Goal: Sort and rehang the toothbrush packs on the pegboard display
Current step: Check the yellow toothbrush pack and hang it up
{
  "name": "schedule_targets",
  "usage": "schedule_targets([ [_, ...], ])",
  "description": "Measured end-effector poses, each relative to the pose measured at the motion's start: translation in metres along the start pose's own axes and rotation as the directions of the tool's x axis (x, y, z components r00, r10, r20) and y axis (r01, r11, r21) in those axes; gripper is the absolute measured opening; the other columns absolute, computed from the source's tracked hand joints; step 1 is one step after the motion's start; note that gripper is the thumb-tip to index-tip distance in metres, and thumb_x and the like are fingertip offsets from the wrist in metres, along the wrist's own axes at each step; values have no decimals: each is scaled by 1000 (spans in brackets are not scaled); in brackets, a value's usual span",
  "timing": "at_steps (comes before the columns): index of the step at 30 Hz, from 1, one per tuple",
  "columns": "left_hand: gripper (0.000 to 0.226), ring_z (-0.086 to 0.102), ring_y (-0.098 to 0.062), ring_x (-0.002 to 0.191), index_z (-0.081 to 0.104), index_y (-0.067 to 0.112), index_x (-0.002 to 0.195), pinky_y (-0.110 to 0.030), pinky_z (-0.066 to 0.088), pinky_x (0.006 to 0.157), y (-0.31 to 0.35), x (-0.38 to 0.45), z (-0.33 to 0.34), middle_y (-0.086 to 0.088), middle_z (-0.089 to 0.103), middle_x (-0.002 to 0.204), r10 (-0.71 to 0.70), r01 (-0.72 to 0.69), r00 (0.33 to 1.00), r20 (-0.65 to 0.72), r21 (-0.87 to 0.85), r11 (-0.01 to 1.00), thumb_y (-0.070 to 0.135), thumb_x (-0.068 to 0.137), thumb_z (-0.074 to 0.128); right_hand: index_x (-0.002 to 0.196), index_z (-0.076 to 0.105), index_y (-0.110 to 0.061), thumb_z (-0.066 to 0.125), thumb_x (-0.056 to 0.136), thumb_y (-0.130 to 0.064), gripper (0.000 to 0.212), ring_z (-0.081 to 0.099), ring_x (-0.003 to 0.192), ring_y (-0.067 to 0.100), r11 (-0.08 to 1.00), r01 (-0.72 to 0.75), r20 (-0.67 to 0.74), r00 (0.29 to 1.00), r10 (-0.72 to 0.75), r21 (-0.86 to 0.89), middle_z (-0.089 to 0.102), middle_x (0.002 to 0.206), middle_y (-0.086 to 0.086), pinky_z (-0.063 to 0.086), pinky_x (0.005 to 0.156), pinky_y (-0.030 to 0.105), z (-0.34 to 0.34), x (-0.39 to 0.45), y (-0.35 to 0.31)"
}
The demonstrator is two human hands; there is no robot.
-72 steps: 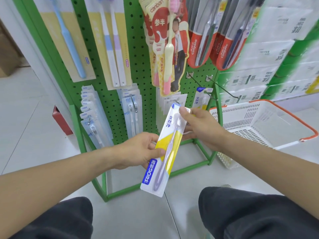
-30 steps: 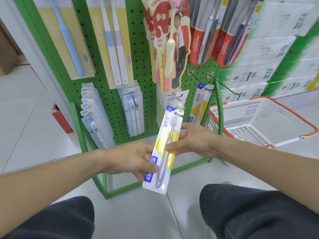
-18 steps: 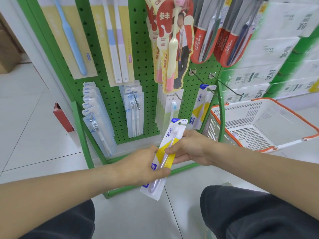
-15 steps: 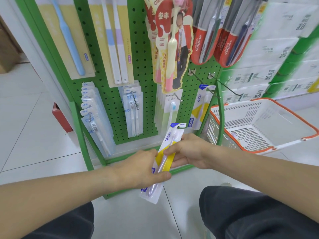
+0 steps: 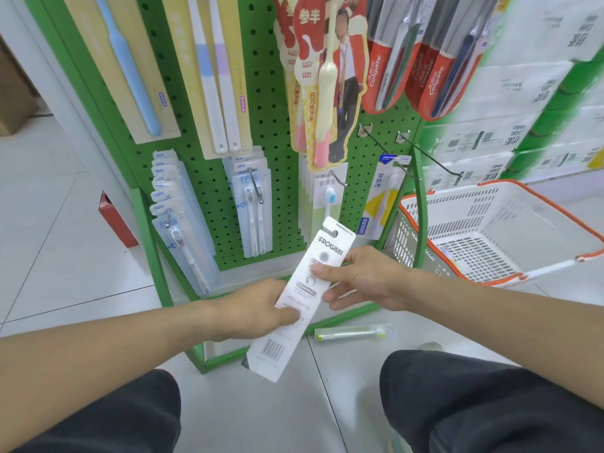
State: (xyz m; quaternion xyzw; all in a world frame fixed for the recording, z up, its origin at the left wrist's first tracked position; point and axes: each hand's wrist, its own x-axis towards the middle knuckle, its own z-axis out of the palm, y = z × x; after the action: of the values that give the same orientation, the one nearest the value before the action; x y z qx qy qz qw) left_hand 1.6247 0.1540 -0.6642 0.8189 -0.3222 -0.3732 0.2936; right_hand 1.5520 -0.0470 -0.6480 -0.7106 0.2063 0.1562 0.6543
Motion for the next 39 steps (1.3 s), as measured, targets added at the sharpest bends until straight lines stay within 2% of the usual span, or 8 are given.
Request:
schedule_targets([
  [4, 12, 76, -10, 81, 65, 21, 108, -33, 62, 74, 4, 0, -2, 7, 79, 86, -18, -5, 997, -80, -282, 959, 29, 101, 59, 105, 72, -7, 65, 99, -34, 29, 69, 68, 19, 997, 41, 36, 999, -38, -69, 77, 99, 16, 64, 69, 35, 2, -2, -1],
  [11, 8, 75, -11, 80, 63, 21, 107, -23, 56, 63, 7, 2, -3, 3, 79, 88, 20, -32, 999, -46, -282, 959, 23, 101, 59, 103, 64, 2, 49, 106, -41, 46, 71, 58, 26, 990, 136, -214, 967, -139, -28, 76, 81, 20, 60, 52, 33, 0, 3, -4],
  [15, 28, 75, -22, 99, 58, 20, 125, -39, 62, 80, 5, 2, -7, -2, 78, 107, 38, -5, 994, 107, -300, 954, 15, 98, 65, 96, 63, -1, 48, 107, -36, 39, 67, 50, 23, 971, 229, -340, 910, -239, -71, 73, 66, 12, 57, 47, 33, -2, 9, -1],
  [20, 24, 75, -34, 82, 59, 11, 112, -30, 61, 63, 4, -6, -8, -10, 76, 95, 29, 84, 924, 380, -278, 957, 33, 102, 57, 88, 66, -5, 55, 105, -34, 36, 63, 49, 20, 977, 213, -486, 855, -178, 18, 72, 66, 7, 54, 47, 31, -20, 17, 2],
  [24, 18, 72, -37, 75, 57, 10, 116, -32, 61, 60, -2, -5, -9, -9, 73, 94, 96, 18, 915, 392, -278, 960, 20, 102, 60, 107, 69, 0, 74, 93, -18, 24, 67, 59, 19, 980, 172, -344, 930, -128, 99, 77, 81, 8, 55, 52, 27, -23, 16, 6],
  [29, 52, 74, -37, 95, 46, 9, 138, -41, 62, 84, -9, -4, -6, -11, 70, 115, 125, 25, 863, 489, -288, 957, -6, 93, 66, 106, 69, -6, 87, 76, -7, 35, 76, 83, 22, 988, 122, -242, 965, -96, 93, 78, 101, 10, 58, 60, 29, -24, 14, 5],
  [34, 29, 74, -35, 97, 66, 11, 116, -36, 64, 73, -4, -4, -4, -11, 76, 110, 43, 22, 918, 394, -157, 987, 29, 95, 70, 109, 70, 3, 85, 76, 0, 37, 77, 91, 26, 988, 121, -129, 986, -108, 98, 78, 105, 12, 62, 66, 32, -22, 6, 0],
  [39, 59, 77, -25, 79, 71, 16, 87, -35, 64, 67, 7, 2, -3, -6, 79, 87, -71, 72, 974, 214, 2, 997, 68, 85, 44, 113, 68, 7, 79, 83, -1, 33, 77, 94, 29, 987, 139, -7, 990, -139, 84, 77, 106, 16, 63, 70, 34, -16, -1, 1],
])
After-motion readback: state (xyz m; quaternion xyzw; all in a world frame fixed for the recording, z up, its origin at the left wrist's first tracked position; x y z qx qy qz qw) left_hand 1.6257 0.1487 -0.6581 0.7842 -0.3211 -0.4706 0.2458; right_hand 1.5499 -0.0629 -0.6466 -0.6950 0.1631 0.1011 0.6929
